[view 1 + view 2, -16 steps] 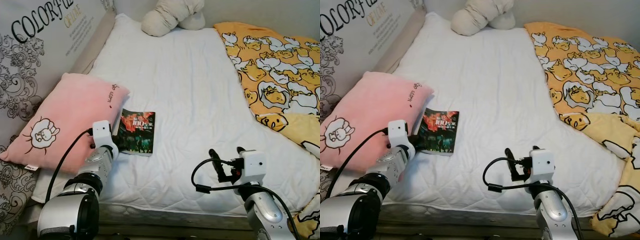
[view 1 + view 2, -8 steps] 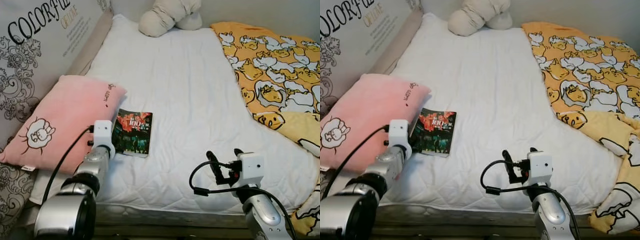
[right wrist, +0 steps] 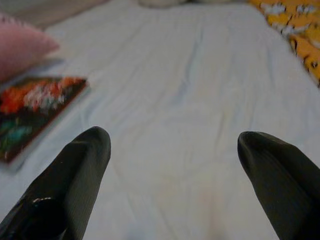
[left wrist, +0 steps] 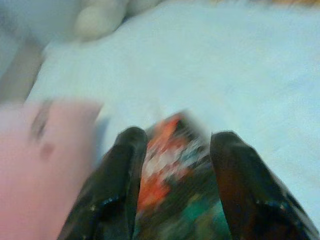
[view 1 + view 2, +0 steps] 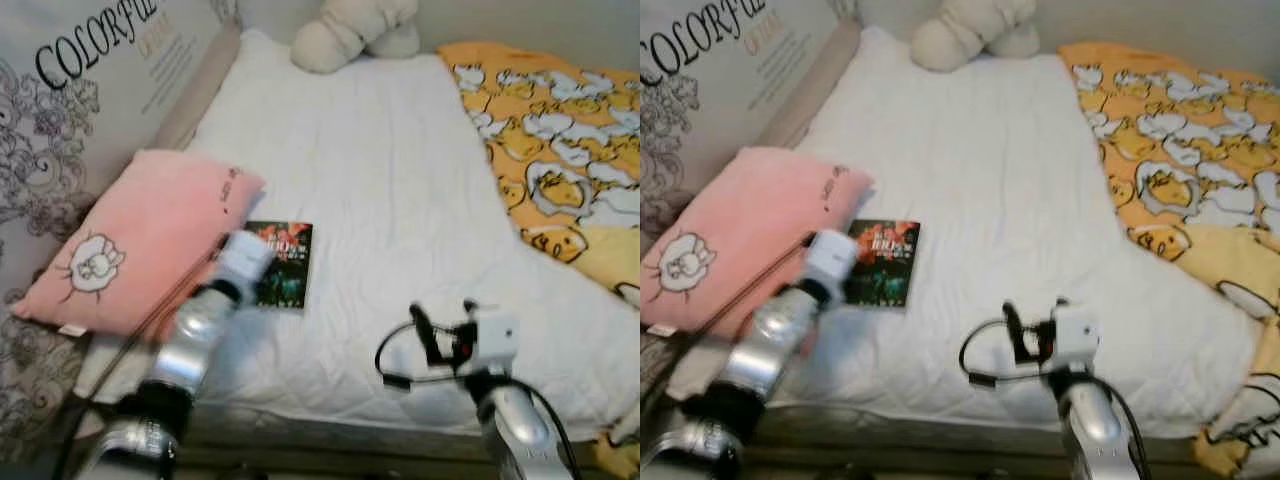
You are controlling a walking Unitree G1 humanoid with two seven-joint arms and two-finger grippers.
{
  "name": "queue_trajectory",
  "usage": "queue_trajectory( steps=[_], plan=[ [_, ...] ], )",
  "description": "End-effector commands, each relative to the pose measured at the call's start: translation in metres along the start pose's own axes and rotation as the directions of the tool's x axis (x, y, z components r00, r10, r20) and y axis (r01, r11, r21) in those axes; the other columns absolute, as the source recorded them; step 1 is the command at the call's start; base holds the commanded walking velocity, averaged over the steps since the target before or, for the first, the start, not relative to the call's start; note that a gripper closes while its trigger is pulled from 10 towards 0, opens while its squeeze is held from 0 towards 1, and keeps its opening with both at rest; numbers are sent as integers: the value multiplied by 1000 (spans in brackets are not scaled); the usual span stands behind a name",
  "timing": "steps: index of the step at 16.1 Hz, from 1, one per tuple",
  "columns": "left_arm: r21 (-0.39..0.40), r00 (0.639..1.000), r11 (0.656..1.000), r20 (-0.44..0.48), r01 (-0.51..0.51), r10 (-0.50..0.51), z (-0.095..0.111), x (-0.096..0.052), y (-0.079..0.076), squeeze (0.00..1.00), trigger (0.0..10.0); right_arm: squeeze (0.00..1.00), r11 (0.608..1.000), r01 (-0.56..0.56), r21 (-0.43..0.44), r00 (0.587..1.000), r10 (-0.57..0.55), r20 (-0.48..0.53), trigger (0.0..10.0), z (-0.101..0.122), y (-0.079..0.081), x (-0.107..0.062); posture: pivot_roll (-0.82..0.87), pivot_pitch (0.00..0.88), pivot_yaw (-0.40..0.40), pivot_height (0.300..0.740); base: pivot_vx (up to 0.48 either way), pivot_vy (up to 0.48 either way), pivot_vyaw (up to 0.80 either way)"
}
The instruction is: Clean up the room
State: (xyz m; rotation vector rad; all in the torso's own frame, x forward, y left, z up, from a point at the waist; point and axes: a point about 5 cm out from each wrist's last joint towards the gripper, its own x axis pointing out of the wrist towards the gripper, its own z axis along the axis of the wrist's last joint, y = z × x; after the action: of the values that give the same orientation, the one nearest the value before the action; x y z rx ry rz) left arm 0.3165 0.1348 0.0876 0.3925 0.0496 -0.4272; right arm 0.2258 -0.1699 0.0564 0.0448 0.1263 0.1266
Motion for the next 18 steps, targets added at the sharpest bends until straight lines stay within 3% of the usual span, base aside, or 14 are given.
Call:
queue_trajectory(
  steps=[1,2,3,4,5,6,7,9,15,17,18],
  plan=[
    [-10,996,999,89,31,-30,18,-1,0,1000,10000,0,998,52,22,996,-53,69,10000,12,-5,3,61,0,-3,740,0,0,0],
    [-141,994,990,110,18,-3,17,-8,-3,1000,10000,0,993,110,49,987,-115,115,10000,20,-10,2,62,0,-3,740,0,0,0],
    [-289,990,957,140,19,22,13,-16,-4,1000,10000,0,984,173,49,974,-179,139,10000,23,-17,-1,59,0,-3,740,0,-244,0],
    [-304,988,952,152,45,2,9,-20,-10,1000,10000,0,980,199,31,969,-201,142,10000,22,-20,0,55,0,-6,740,398,-266,0],
    [-339,989,940,144,18,33,4,-19,-14,0,10000,0,974,225,19,965,-225,134,10000,20,-24,6,39,0,-6,740,360,-315,0],
    [-385,981,917,109,-108,161,5,-13,-9,0,10000,0,974,227,4,965,-226,130,10000,21,-24,17,28,0,-3,740,341,-334,0],
    [-416,983,904,100,-100,155,5,-11,-10,0,10000,0,973,230,-12,965,-226,133,10000,23,-24,20,25,0,-3,740,341,-334,0],
    [-355,986,933,131,-51,103,7,-12,-20,0,10000,0,977,213,-14,971,-210,117,10000,22,-20,28,12,0,2,740,321,-354,0],
    [-370,985,929,169,31,35,9,-7,-26,0,10000,0,982,179,-57,979,-173,104,10000,17,-14,35,1,0,11,740,276,-389,-201],
    [-363,991,932,126,10,39,3,-5,-25,0,10000,0,982,185,-49,979,-179,102,10000,15,-16,33,-5,0,15,740,0,0,-694],
    [-301,999,953,19,-42,50,-9,0,-24,0,10000,0,980,192,-47,977,-187,104,10000,13,-18,32,-6,0,18,740,0,0,-700]
  ],
)
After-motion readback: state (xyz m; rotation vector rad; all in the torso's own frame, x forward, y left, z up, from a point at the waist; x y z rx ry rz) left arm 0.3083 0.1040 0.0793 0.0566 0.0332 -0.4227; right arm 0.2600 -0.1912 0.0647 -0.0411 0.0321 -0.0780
